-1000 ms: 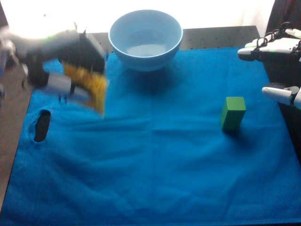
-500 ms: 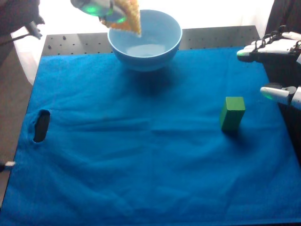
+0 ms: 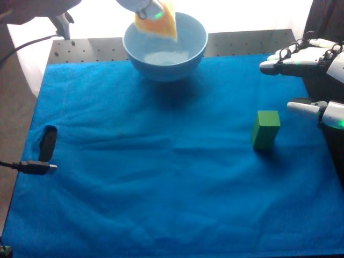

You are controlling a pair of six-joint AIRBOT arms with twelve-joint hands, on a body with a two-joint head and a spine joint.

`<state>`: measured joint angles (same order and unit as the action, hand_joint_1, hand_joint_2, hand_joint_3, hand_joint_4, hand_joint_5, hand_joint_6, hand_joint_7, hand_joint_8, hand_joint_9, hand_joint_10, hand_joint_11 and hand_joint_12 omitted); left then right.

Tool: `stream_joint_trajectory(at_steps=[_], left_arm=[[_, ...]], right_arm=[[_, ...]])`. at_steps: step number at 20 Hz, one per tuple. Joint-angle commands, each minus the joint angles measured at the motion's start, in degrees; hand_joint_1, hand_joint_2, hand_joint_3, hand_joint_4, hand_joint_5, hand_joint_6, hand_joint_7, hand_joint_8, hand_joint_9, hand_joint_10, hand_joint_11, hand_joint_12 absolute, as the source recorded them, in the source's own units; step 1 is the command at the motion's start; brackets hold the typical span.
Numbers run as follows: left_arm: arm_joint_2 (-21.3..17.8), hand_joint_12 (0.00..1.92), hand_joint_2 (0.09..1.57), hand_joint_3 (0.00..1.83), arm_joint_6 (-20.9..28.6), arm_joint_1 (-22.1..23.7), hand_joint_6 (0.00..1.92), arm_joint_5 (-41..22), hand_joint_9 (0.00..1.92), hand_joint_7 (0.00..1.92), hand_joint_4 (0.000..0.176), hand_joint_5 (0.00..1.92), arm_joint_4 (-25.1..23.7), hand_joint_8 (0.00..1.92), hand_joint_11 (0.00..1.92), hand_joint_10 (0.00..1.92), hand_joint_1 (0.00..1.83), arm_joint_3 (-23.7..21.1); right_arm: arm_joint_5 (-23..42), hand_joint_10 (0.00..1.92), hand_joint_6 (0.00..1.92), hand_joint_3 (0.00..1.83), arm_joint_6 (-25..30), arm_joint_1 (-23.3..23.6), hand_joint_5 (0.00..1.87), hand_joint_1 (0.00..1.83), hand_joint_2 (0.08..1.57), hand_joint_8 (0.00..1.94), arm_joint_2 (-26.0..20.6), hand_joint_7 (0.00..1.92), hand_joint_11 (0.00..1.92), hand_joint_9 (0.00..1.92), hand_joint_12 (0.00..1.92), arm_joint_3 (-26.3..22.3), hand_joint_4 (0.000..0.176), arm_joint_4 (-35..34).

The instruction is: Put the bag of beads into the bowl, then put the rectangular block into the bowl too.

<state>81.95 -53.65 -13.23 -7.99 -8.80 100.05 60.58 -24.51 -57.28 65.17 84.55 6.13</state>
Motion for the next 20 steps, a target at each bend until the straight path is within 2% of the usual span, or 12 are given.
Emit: stream_joint_trajectory(at_steps=[1,3,5,7,9,10,11,14,16,18,19,20], left_arm=[[0.47,1.19,0.94,0.00,-0.08,0.15,0.01,-5.21,0.72,0.55,0.038,0.37,0.75,0.01,0.40,0.09,0.87,0.70],[0.52,1.07,0.92,0.00,-0.08,-0.13,0.00,-5.06,0.63,0.46,0.041,0.22,1.53,0.00,0.29,0.01,0.84,1.17],[-0.04,0.89,0.91,0.00,-0.07,-0.06,0.00,-5.18,0.51,0.35,0.102,0.09,1.68,0.00,0.21,0.00,0.81,0.73],[-1.94,0.86,0.93,0.01,-0.10,-0.17,0.00,-6.15,0.49,0.32,0.123,0.07,1.64,0.00,0.21,0.00,0.80,-1.28],[-7.02,0.93,0.93,0.00,-0.11,-1.26,0.00,-8.63,0.45,0.31,0.125,0.08,0.84,0.00,0.11,0.00,0.82,-6.69],[-10.08,0.93,0.92,0.00,-0.11,-2.06,0.00,-10.07,0.46,0.32,0.150,0.10,0.62,0.01,0.07,0.00,0.77,-9.94],[-11.85,0.92,0.93,0.00,-0.11,-2.63,0.01,-11.19,0.41,0.30,0.158,0.10,0.63,0.00,0.04,0.00,0.81,-11.78],[-20.07,0.93,0.94,0.00,0.01,-6.73,0.00,-17.18,0.33,0.28,0.174,0.11,0.68,0.00,0.00,0.00,0.82,-20.64],[-24.83,0.97,0.92,0.00,0.08,-9.88,0.00,-20.86,0.31,0.26,0.176,0.12,0.60,0.00,0.00,0.00,0.77,-25.89],[-28.79,0.91,0.91,0.00,1.94,-14.42,0.00,-24.73,0.34,0.25,0.170,0.14,0.60,0.00,0.00,0.01,0.72,-30.33],[-30.35,0.81,0.92,0.00,4.05,-17.46,0.01,-27.60,0.32,0.25,0.168,0.16,0.77,0.00,0.00,0.01,0.78,-32.05],[-31.56,0.74,0.96,0.01,4.82,-20.23,0.00,-29.89,0.26,0.23,0.154,0.13,1.76,0.00,0.00,0.00,0.89,-33.51]], right_arm=[[6.84,0.00,0.00,0.00,0.12,0.82,0.45,0.85,1.33,0.00,0.32,0.41,0.12,0.37,0.52,0.31,0.000,-1.83],[6.84,0.00,0.00,0.00,0.12,0.82,0.44,0.85,1.33,0.00,0.47,0.42,0.12,0.36,0.51,0.36,0.000,-1.76],[6.84,0.00,0.00,0.00,0.12,0.81,0.46,0.81,1.34,0.00,0.47,0.43,0.13,0.37,0.46,0.36,0.000,-1.77],[6.84,0.00,0.00,0.00,0.12,0.81,0.45,0.83,1.35,0.00,0.47,0.42,0.15,0.36,0.42,0.30,0.000,-1.76],[6.85,0.00,0.00,0.00,0.12,0.82,0.46,0.85,1.34,0.00,0.33,0.43,0.16,0.38,0.42,0.27,0.000,-1.50],[6.87,0.00,0.00,0.00,0.12,0.82,0.46,0.85,1.33,0.00,0.26,0.43,0.16,0.37,0.41,-0.15,0.000,-1.20],[6.87,0.00,0.00,0.00,0.12,0.82,0.45,0.82,1.33,0.00,0.26,0.41,0.15,0.36,0.41,-0.64,0.000,-0.91],[7.71,0.00,0.00,0.00,0.12,0.87,0.42,0.85,1.33,0.00,-0.99,0.39,0.12,0.35,0.47,-2.98,0.000,0.10],[8.91,0.00,0.00,0.00,0.12,0.87,0.40,0.83,1.32,0.00,-1.59,0.36,0.10,0.33,0.48,-3.96,0.000,0.10],[9.62,0.00,0.00,0.00,0.12,0.87,0.39,0.81,1.31,0.00,-2.30,0.34,0.10,0.31,0.48,-4.86,0.016,0.62],[9.71,0.00,0.00,0.00,0.12,0.87,0.38,0.77,1.27,0.00,-2.60,0.32,0.13,0.31,0.44,-5.23,0.011,1.10],[9.71,0.00,0.00,0.00,0.12,0.91,0.42,0.87,1.25,0.00,-2.75,0.34,0.17,0.35,0.40,-5.42,0.025,1.43]])
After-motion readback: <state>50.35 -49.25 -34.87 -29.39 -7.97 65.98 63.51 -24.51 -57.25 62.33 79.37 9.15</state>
